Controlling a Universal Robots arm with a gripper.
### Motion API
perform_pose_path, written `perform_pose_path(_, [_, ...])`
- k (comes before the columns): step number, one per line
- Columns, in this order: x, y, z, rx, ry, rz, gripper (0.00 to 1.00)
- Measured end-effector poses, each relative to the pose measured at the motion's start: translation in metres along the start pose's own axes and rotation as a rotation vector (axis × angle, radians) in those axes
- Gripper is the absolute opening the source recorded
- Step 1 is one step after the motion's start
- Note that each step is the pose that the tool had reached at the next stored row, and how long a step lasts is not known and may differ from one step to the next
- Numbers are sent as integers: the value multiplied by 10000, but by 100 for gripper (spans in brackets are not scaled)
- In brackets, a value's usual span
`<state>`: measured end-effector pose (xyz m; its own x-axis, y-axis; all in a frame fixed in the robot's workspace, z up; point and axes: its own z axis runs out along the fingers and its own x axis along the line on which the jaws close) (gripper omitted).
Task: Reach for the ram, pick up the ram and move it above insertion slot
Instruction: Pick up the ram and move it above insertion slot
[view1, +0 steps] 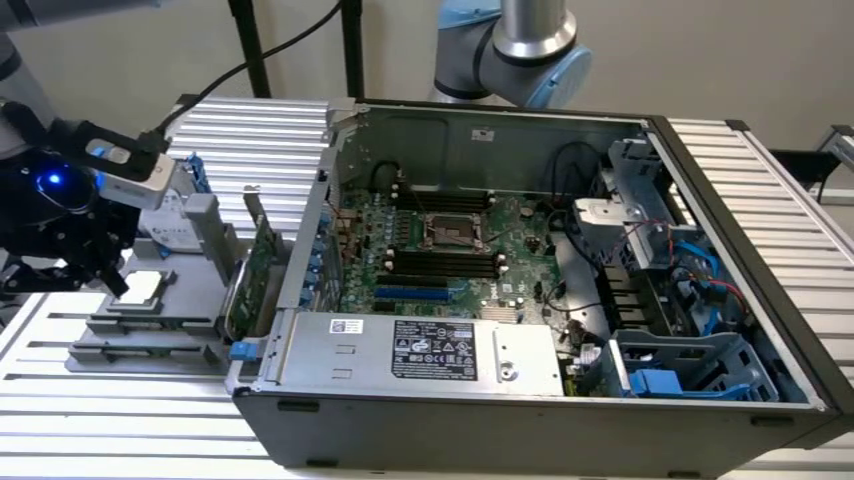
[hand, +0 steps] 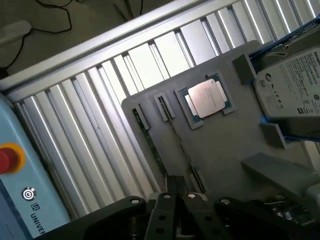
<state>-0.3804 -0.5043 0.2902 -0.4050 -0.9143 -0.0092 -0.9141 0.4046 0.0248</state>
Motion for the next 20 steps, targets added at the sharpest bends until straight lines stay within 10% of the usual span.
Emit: perform_pose_path(20, [1, 0, 16, -23, 88, -2975, 11])
